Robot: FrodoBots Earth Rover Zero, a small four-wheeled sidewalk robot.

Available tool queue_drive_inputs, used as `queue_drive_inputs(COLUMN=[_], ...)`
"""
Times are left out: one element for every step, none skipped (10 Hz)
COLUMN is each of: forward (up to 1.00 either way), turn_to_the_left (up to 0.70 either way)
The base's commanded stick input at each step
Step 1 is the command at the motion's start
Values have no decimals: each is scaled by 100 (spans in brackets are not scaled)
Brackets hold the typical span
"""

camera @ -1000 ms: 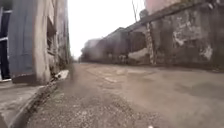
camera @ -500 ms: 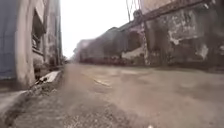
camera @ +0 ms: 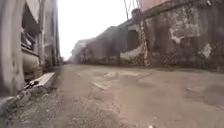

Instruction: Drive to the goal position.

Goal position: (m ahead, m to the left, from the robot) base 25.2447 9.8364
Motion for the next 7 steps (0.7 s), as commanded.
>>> queue_drive_inputs(forward=[50,50,50,50,50,50,50], turn_to_the_left=[0,0,0,0,0,0,0])
